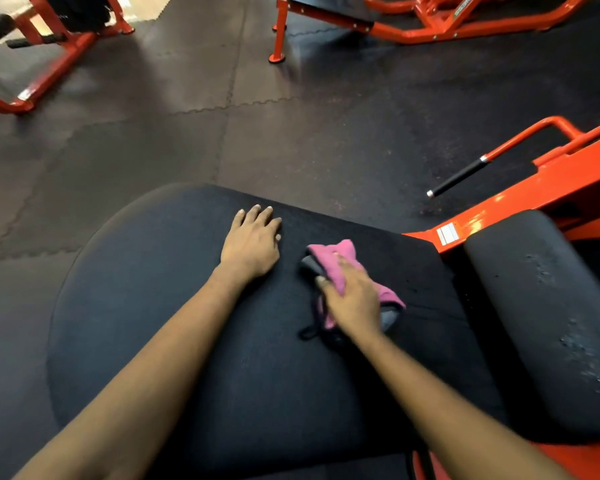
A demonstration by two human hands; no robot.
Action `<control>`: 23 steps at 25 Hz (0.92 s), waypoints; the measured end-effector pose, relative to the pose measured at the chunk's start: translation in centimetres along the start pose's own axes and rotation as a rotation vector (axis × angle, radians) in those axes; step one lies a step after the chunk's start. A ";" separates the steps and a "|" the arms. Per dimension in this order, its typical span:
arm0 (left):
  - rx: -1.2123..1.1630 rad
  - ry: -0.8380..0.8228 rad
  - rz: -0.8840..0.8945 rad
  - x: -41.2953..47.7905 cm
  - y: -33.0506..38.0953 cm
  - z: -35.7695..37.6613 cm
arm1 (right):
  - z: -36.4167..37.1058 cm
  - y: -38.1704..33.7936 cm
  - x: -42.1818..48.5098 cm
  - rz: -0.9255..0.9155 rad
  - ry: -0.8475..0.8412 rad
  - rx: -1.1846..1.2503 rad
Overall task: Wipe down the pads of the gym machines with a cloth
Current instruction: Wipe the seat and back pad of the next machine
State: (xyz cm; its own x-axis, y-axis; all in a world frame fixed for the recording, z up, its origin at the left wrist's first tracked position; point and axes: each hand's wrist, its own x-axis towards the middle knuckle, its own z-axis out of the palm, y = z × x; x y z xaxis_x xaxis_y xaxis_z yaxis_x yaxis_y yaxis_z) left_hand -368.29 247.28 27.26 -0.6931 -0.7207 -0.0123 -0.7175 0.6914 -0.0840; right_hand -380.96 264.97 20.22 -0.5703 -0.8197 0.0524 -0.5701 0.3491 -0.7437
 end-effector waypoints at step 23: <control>0.036 -0.061 0.220 -3.0 1.1 -0.3 | -1.8 5.0 -11.0 0.108 0.173 -0.083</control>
State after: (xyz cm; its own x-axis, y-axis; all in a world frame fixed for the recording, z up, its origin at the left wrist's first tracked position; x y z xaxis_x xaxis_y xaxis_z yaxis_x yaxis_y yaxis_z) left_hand -367.06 250.22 27.46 -0.8265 -0.5549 -0.0947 -0.5455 0.8311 -0.1084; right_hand -378.60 276.55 17.11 -0.7196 -0.6880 0.0943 -0.5429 0.4726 -0.6942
